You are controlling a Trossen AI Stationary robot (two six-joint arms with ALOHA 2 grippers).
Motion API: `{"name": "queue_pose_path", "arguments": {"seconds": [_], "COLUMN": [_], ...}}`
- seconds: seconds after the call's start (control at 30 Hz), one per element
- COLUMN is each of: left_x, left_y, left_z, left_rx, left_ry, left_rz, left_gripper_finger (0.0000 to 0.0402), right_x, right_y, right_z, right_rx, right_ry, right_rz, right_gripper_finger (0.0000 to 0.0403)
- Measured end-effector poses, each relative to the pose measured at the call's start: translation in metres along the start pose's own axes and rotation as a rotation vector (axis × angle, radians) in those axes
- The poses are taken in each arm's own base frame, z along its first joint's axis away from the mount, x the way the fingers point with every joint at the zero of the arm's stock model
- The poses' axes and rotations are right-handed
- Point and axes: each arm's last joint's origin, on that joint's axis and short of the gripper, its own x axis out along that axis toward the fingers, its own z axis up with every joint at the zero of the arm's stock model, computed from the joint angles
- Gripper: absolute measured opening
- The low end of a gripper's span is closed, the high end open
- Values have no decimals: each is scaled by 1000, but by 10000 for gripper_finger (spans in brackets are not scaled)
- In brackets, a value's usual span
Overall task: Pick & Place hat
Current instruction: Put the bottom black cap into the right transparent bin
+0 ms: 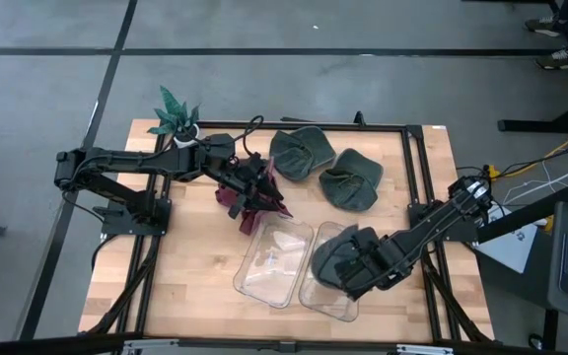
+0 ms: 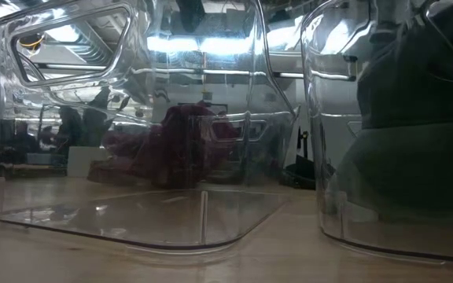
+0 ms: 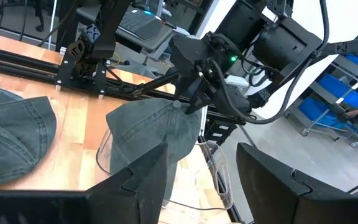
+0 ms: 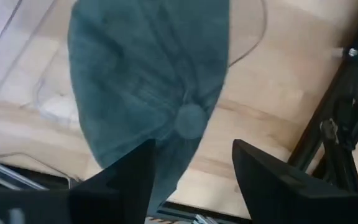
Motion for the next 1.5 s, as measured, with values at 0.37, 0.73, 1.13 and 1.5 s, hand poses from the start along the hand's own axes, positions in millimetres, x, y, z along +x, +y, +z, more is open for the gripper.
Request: {"name": "queue_pose_path", "arguments": {"seconds": [0.37,0.73,1.13,1.5], "left_x": [0,0,0,0], "left_y": [0,0,-1,-4], "left_z": [0,0,2,10], "left_rx": [13,18,28,28], "left_ry": [-1,-1,-13,-87], "left_rz": [0,-1,-8,-35], "left_gripper_finger": [184,184,184,184], "right_x": [-1,-34,-57,-59], "right_y": [9,8,11,11], "right_z": [1,14,55,101], "right_rx": [4,14,-108,-395], "right_ry": [47,-5,-220,-281], "right_rz": [80,166,229,166], "right_gripper_finger": [216,216,216,216]}}
